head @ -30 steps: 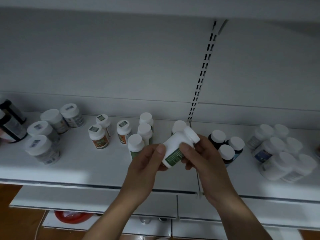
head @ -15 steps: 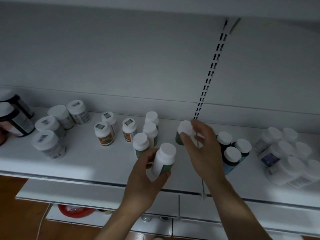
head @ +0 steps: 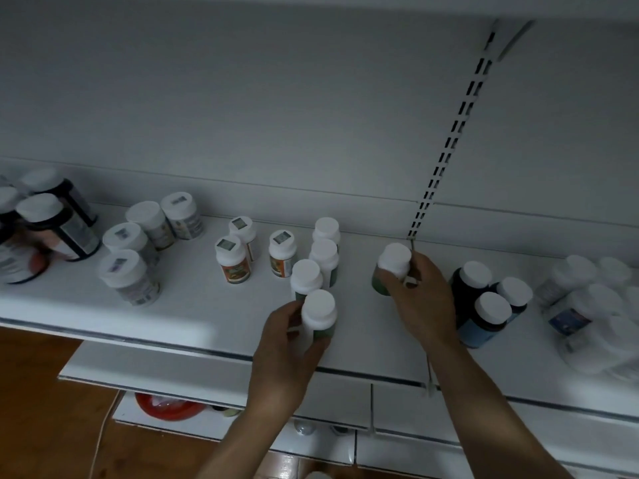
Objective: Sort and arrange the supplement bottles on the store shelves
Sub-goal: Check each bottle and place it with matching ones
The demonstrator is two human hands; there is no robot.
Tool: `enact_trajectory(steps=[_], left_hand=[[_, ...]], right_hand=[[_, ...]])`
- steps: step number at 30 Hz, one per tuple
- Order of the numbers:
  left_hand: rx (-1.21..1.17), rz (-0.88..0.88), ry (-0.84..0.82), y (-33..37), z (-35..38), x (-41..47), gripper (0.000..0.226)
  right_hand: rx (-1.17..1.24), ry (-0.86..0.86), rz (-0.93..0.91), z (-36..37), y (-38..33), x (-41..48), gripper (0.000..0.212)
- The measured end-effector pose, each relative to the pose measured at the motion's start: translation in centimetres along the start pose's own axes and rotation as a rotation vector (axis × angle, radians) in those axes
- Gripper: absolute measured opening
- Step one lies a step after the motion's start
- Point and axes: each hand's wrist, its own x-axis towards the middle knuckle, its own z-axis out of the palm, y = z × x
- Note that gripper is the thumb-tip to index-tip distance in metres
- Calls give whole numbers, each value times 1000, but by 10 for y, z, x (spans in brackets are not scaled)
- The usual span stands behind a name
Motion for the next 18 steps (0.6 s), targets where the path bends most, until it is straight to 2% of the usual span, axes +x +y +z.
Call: enact_trajectory(steps=[9, 14, 16, 18], left_hand=[[-15, 94, -15, 2, 5, 21, 45], [-40, 171, -2, 1, -14, 1, 45], [-87, 228, -46, 3, -22, -10, 44], [-99, 270, -158, 10, -25, -18, 47]], right_hand=[[128, 25, 35, -11, -12, -57, 39], [136, 44, 61, -12, -20, -82, 39], [171, 35, 64, -12, -25, -91, 39], [196, 2, 49, -10, -32, -101, 39]])
